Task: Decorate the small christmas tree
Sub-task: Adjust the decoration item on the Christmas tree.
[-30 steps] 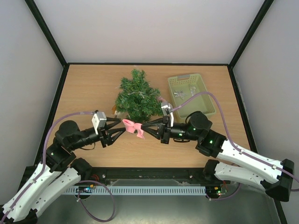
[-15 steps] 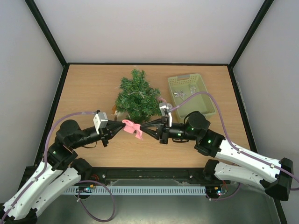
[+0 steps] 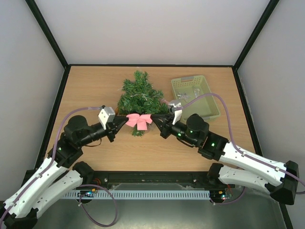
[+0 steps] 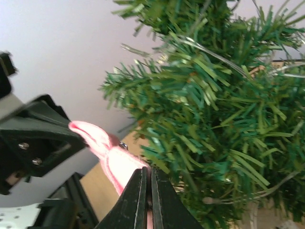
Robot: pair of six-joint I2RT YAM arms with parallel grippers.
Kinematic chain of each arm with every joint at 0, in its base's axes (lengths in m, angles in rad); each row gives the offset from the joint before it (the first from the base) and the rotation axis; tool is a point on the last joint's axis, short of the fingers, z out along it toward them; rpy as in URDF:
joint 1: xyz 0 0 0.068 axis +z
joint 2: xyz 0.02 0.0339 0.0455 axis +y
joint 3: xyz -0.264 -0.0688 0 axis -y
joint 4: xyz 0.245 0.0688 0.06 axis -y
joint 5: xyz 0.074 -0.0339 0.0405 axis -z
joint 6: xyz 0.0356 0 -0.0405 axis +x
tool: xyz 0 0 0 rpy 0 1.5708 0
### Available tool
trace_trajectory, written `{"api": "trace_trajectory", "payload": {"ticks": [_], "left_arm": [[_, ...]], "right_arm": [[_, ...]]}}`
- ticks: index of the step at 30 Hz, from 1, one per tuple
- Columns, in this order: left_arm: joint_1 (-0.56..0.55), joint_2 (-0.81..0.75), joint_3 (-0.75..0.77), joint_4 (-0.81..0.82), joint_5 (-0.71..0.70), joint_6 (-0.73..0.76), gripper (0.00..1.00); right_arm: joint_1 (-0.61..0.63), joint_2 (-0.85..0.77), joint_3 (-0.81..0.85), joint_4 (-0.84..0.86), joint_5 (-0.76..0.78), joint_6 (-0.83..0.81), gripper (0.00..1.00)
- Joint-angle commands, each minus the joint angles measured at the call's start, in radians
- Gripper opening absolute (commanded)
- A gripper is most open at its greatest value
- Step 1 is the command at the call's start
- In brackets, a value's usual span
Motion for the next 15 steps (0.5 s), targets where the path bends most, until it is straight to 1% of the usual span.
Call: {"api": "trace_trajectory", "payload": {"ticks": [1,5,9,15], "left_arm": [[0.005,0.043,0.06,-0.029,-0.059,0.017,0.02],[0.005,0.045,0.068,-0.057,-0.091,0.02,0.02],[0.005,0.038,0.064,-0.086,-0.14,0.035,0.03],[0.005,0.04,0.077,-0.113,-0.175,0.03,0.02]], "right_arm": [[0.005,0.038,0.031,-0.014,0.103,-0.072,0.02],[0.005,0.056,0.025,0.037,0.114,-0.098,0.02],[0.004,0.094,0.015,0.109,0.094,-0.134,0.02],[0.004,0.127,0.029,0.131,0.08,-0.104,0.02]]}}
